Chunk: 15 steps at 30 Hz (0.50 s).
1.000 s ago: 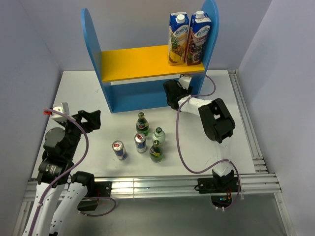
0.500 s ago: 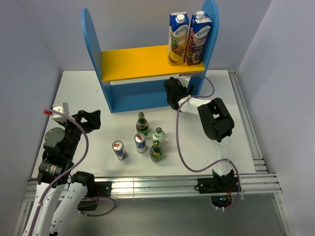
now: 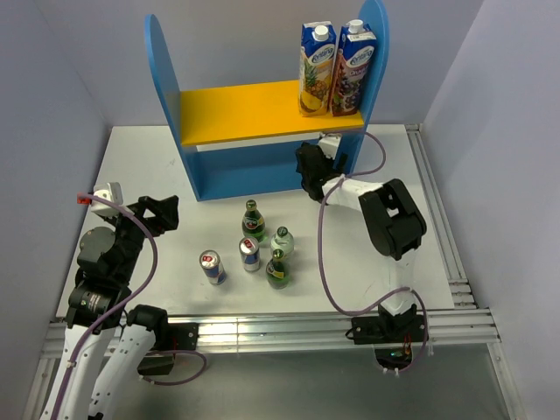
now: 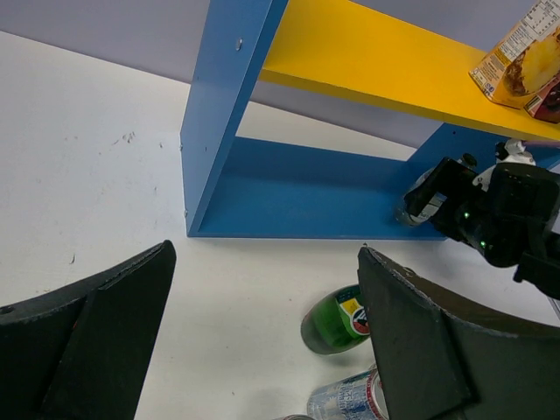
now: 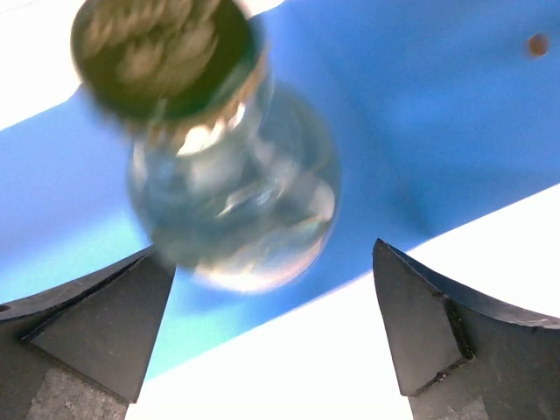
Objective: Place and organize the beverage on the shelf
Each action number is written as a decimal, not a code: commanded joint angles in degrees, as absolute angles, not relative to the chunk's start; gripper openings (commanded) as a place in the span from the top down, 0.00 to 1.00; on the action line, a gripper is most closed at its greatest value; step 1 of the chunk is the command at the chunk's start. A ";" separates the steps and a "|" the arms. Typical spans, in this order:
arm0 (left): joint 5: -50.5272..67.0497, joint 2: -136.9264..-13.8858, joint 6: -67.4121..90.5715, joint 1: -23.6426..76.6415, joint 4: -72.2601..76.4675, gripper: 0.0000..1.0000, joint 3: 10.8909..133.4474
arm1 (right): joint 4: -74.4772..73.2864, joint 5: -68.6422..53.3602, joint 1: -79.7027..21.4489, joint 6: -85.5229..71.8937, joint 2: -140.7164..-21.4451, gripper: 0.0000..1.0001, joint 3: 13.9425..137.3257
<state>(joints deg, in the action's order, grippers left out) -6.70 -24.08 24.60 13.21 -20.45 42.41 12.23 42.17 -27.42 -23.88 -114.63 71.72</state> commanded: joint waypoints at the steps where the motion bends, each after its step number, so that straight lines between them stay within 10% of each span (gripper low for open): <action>1: -6.15 -23.38 23.38 12.75 -18.55 0.09 42.45 | 20.12 35.02 -27.95 -19.53 -105.22 0.00 70.59; 15: -6.77 -23.73 23.12 12.66 -18.72 0.09 42.45 | 16.62 32.78 -29.70 -19.51 -97.65 0.00 64.52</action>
<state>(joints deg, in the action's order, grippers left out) -6.76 -24.08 24.53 13.13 -20.45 42.39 10.46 30.72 -28.45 -19.03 -105.41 64.55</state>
